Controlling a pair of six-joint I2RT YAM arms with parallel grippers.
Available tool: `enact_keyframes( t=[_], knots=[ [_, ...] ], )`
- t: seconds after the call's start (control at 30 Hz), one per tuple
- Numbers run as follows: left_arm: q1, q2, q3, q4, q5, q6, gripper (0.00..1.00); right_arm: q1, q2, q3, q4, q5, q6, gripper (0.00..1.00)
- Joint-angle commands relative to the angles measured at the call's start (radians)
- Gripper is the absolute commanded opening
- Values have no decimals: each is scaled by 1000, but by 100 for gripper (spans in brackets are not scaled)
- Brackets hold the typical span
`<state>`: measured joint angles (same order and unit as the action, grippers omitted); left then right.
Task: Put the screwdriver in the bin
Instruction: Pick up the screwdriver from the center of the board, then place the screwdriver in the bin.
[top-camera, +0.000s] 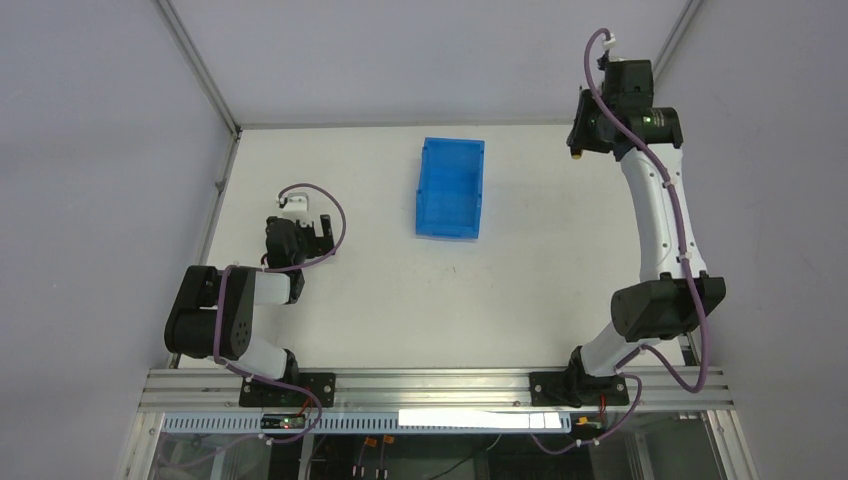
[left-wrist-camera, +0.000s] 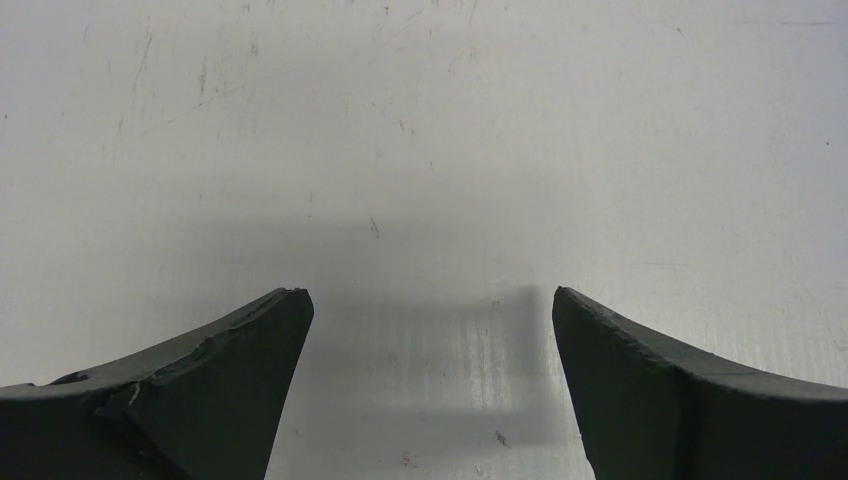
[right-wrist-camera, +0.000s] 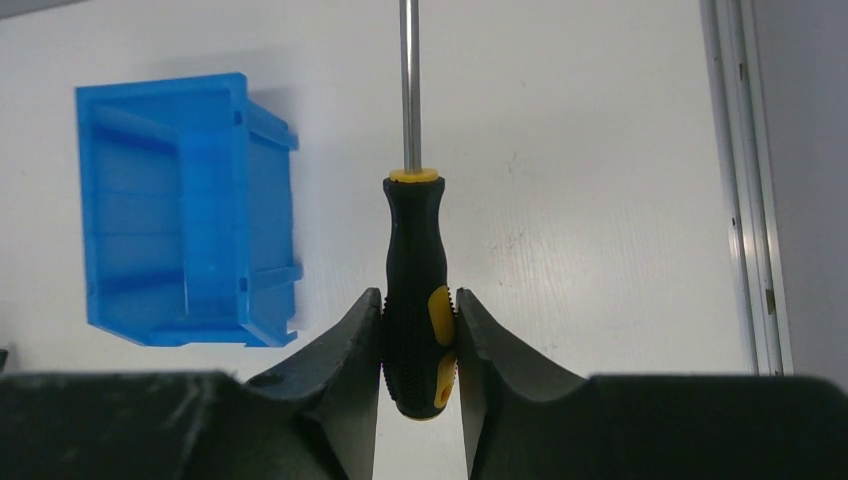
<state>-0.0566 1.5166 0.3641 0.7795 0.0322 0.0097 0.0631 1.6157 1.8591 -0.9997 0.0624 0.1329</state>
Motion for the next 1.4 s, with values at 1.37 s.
enact_keyframes(
  t=[1.37],
  knots=[
    [13, -9, 18, 27, 0, -7, 100, 573, 147, 97, 323, 181, 320, 1]
  ],
)
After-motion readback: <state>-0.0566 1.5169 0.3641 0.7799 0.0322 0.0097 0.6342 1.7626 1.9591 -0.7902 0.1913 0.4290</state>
